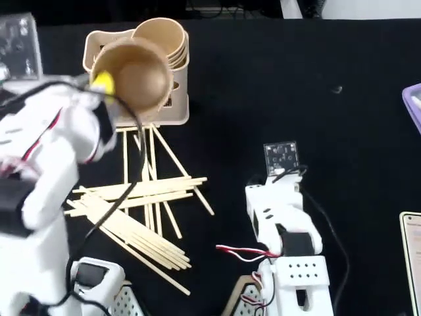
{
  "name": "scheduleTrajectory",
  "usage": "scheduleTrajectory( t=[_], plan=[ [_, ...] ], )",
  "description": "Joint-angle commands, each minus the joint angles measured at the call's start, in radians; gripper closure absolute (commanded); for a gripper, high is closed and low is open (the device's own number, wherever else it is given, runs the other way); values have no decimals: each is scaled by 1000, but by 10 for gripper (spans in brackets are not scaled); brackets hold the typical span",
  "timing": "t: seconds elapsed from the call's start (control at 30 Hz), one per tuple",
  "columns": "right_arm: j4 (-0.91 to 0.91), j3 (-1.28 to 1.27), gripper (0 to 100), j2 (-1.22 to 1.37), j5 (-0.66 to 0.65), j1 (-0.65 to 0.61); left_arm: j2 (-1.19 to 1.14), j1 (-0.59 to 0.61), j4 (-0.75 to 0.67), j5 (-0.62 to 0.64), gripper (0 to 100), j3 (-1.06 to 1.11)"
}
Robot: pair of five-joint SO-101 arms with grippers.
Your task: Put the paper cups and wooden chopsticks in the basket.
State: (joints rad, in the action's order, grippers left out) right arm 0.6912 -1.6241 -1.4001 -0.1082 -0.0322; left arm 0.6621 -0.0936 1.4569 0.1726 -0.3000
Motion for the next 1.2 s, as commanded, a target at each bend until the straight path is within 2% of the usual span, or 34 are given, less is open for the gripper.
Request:
scheduleTrajectory(
  t=[0.0, 0.1, 0.23, 0.5, 0.9, 1.17],
  plan=[
    [-23, 1, 986, -8, -3, 20, -115, -47, -272, 40, 971, 54],
    [-23, 1, 986, -8, -3, 18, -203, -45, -385, 72, 971, 51],
    [-23, 1, 986, -8, -3, 18, -298, -39, -434, 71, 971, -18],
    [-23, 1, 986, -8, -3, 18, -459, 2, -431, 74, 971, -133],
    [-23, 1, 986, -8, -3, 18, -456, 30, -394, 71, 971, -232],
    [-23, 1, 986, -8, -3, 18, -542, 44, -394, 69, 970, -170]
  ],
)
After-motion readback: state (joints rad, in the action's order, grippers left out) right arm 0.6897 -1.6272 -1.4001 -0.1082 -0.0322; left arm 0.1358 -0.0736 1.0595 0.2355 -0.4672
